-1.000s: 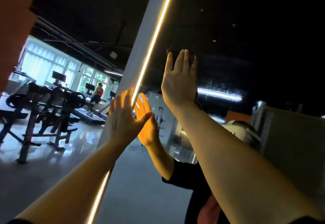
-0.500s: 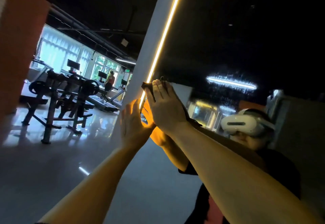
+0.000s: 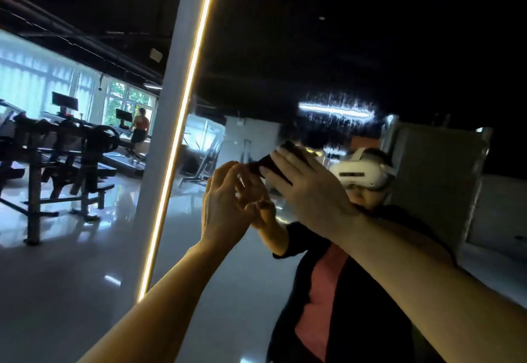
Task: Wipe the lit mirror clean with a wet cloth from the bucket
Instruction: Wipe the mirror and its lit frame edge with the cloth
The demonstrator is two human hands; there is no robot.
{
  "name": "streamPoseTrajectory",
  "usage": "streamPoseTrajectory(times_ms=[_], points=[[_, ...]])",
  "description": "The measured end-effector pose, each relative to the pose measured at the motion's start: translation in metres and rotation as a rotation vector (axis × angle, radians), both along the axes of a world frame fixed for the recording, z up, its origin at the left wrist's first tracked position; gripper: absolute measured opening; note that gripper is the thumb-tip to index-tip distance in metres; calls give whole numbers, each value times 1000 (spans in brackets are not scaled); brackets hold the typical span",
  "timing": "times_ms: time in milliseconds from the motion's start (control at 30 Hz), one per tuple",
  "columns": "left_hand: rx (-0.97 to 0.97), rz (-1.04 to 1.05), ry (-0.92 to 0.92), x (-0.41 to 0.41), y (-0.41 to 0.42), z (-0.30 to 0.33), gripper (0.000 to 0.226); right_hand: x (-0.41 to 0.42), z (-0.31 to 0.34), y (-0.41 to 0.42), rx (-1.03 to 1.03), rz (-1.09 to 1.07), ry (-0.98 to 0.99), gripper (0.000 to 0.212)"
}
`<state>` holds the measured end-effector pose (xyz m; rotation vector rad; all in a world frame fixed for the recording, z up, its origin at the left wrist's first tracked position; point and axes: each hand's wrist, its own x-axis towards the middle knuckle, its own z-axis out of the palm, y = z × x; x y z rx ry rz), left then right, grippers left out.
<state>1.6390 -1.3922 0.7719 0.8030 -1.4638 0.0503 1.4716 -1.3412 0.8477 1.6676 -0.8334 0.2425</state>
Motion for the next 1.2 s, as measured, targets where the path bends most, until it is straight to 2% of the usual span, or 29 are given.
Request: streamPoseTrajectory(times_ms=[100, 200, 267, 367, 400, 467, 567, 633, 700, 767, 833, 900, 967, 1000, 1033, 1133, 1200], points=[[-35, 0, -13, -18, 9, 18, 74, -26, 61, 10, -182, -26, -168, 59], [-73, -17, -28, -36, 20, 28, 73, -39, 90, 20, -225, -18, -265, 64], [-100, -22, -36, -46, 26, 22, 73, -41, 65, 22, -196, 20, -221, 62], [-125, -13, -28, -53, 26, 1, 74, -44, -2, 25, -7, 71, -44, 58], [-118, -6, -23, -53, 26, -5, 75, -47, -11, 27, 59, 56, 6, 58], [-95, 11, -29, -51, 28, -12, 76, -55, 6, 31, 45, 32, 43, 57], [-54, 11, -39, -50, 30, -19, 77, -73, 60, 37, -175, -30, -192, 55], [-37, 0, -27, -52, 31, -28, 77, -85, 72, 44, -253, -61, -329, 57], [-25, -14, 2, -53, 34, -47, 78, -86, 41, 46, -250, -29, -334, 60], [8, -26, 34, -55, 37, -73, 79, -81, -26, 48, -166, 27, -260, 56], [51, -15, 55, -57, 40, -104, 81, -81, -111, 53, -3, 29, -100, 53], [106, -3, 62, -59, 46, -134, 83, -85, -185, 66, 193, -20, 152, 51], [125, 9, 37, -62, 51, -155, 87, -92, -208, 75, 304, -91, 327, 46], [127, 11, 21, -63, 53, -162, 89, -93, -200, 74, 292, -88, 320, 45], [127, 12, 16, -62, 54, -166, 90, -91, -184, 70, 246, -67, 245, 43], [156, 35, 20, -61, 53, -176, 92, -84, -127, 61, 3, 10, -147, 39], [202, 62, 16, -60, 53, -185, 93, -81, -125, 58, -80, 41, -317, 42]])
